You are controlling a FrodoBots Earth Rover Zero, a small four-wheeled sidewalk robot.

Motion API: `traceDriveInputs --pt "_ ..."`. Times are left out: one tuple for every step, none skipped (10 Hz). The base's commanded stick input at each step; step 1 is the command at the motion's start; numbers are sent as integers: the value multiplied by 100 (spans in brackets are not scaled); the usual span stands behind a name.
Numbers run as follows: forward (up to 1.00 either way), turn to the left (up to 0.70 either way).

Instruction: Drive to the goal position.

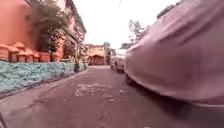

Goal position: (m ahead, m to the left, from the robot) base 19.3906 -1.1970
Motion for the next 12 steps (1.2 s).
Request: traceDriveInputs --pt "70 0" --pt "70 0" --pt "70 0" --pt "70 0" --pt "70 0" --pt "70 0" --pt "70 0" --pt "70 0" --pt "70 0" --pt "70 0" --pt "70 0" --pt "70 0"
